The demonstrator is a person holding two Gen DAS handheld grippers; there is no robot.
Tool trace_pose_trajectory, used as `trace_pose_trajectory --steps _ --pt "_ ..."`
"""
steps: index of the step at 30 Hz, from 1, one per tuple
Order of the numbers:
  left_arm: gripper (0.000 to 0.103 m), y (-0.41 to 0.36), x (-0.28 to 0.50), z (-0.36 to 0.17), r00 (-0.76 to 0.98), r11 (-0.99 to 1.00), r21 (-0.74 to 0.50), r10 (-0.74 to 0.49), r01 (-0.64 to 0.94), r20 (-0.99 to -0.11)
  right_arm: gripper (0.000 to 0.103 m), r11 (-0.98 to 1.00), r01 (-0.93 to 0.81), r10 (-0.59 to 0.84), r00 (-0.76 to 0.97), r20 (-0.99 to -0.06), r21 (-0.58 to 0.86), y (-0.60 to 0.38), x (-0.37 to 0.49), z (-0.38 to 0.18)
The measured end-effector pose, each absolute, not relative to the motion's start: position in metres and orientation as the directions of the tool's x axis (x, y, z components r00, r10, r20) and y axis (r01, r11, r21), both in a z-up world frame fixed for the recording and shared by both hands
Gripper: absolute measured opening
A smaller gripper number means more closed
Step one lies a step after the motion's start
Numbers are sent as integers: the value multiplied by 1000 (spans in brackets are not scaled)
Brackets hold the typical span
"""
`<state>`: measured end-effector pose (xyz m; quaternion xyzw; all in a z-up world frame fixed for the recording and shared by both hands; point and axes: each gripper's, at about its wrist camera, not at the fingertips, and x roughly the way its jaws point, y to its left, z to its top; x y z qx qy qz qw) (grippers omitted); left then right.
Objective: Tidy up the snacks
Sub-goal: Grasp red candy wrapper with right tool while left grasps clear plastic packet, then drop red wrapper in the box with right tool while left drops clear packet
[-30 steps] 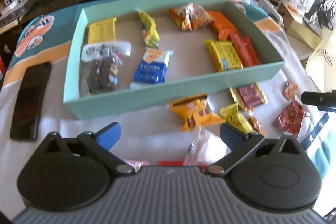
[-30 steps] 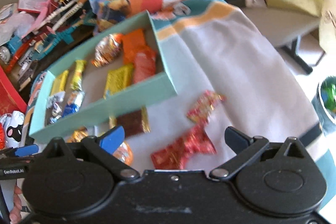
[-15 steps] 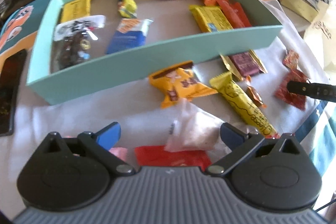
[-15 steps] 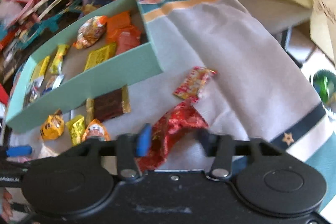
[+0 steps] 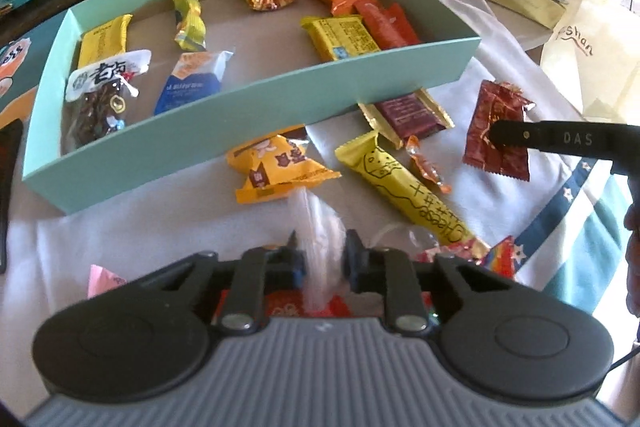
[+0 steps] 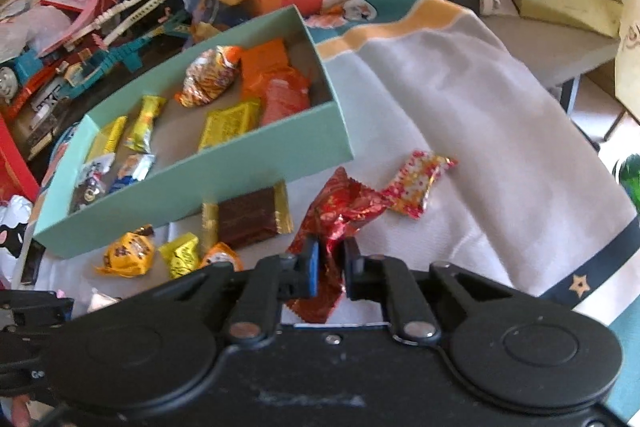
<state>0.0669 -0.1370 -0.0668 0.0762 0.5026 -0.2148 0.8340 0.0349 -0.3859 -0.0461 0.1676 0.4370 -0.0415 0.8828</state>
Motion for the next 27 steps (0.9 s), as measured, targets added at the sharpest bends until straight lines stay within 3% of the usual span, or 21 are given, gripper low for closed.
trace_pose_trajectory --steps 16,27 --pt "18 -108 55 -9 488 899 -150 -356 411 -797 12 959 107 119 684 -720 261 -369 30 8" --pt "18 -73 114 19 580 938 -139 -309 319 -754 12 965 -36 211 690 -692 259 -332 90 38"
